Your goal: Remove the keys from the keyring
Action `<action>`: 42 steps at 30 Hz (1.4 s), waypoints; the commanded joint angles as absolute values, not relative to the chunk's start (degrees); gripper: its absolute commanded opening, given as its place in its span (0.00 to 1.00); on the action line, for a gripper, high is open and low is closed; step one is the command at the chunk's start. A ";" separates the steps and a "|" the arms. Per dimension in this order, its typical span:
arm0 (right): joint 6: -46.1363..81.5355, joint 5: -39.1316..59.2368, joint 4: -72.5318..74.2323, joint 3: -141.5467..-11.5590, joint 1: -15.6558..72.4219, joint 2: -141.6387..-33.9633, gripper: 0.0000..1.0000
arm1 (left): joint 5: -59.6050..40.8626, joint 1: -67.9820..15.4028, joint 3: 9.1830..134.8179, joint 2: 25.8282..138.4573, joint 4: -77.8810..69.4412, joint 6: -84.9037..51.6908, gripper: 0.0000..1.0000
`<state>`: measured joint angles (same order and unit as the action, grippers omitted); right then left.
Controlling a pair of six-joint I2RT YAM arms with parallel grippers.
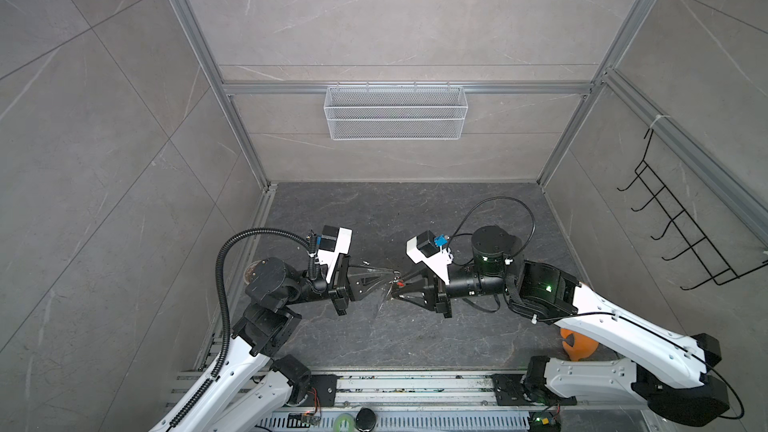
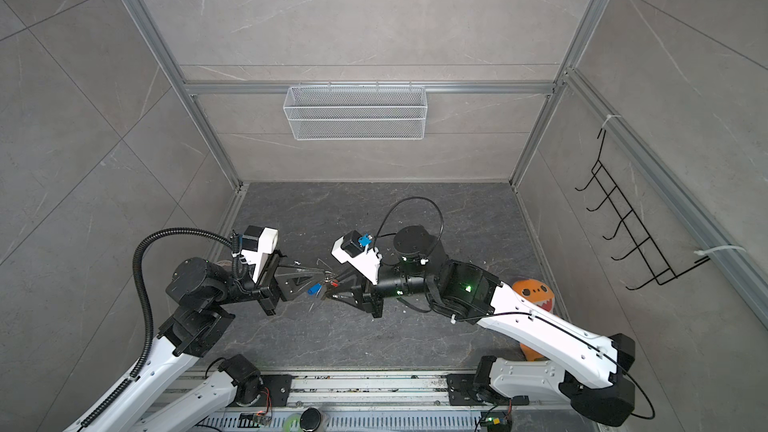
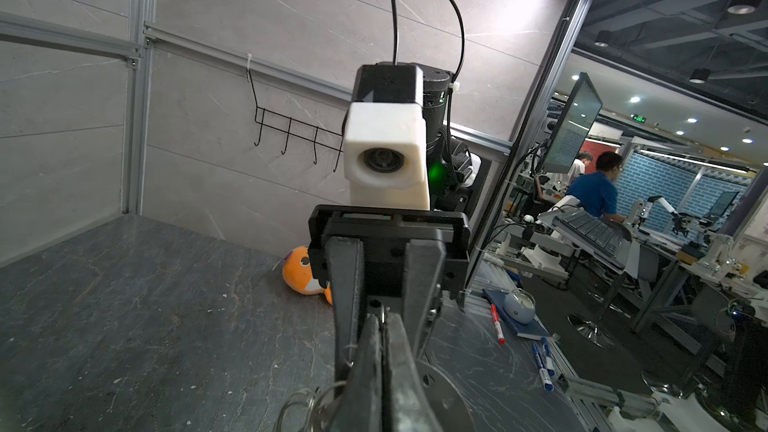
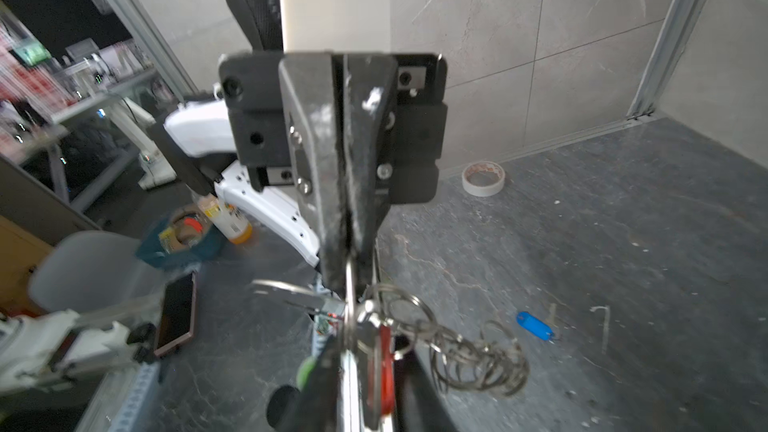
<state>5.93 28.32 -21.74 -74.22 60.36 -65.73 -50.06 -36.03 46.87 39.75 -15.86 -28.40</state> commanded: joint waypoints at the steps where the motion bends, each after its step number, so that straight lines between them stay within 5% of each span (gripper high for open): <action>1: 5.04 28.13 -26.52 -76.96 60.74 -62.33 0.43 | -51.26 -36.26 50.02 38.40 -16.09 -26.06 0.00; 14: 9.02 23.38 -14.22 -76.78 60.78 -63.24 0.43 | -51.05 -36.25 49.16 38.47 -19.24 -27.87 0.00; 31: 11.07 27.86 -12.77 -75.29 60.73 -64.71 0.00 | -49.84 -36.29 48.49 38.46 -19.78 -28.12 0.00; 33: 11.21 28.08 -12.94 -75.05 60.76 -64.73 0.02 | -49.84 -36.29 48.65 38.49 -19.64 -28.12 0.00; 37: 11.51 28.11 -13.36 -74.91 60.73 -64.80 0.22 | -49.52 -36.26 48.43 38.36 -19.43 -27.97 0.00; 42: 11.52 27.93 -13.10 -74.28 60.73 -64.48 0.07 | -48.83 -36.30 48.17 38.14 -19.58 -27.83 0.00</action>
<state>11.31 27.44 -13.43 -75.20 60.51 -64.51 -49.63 -36.03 47.27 38.70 -15.86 -27.86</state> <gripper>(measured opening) 0.091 0.045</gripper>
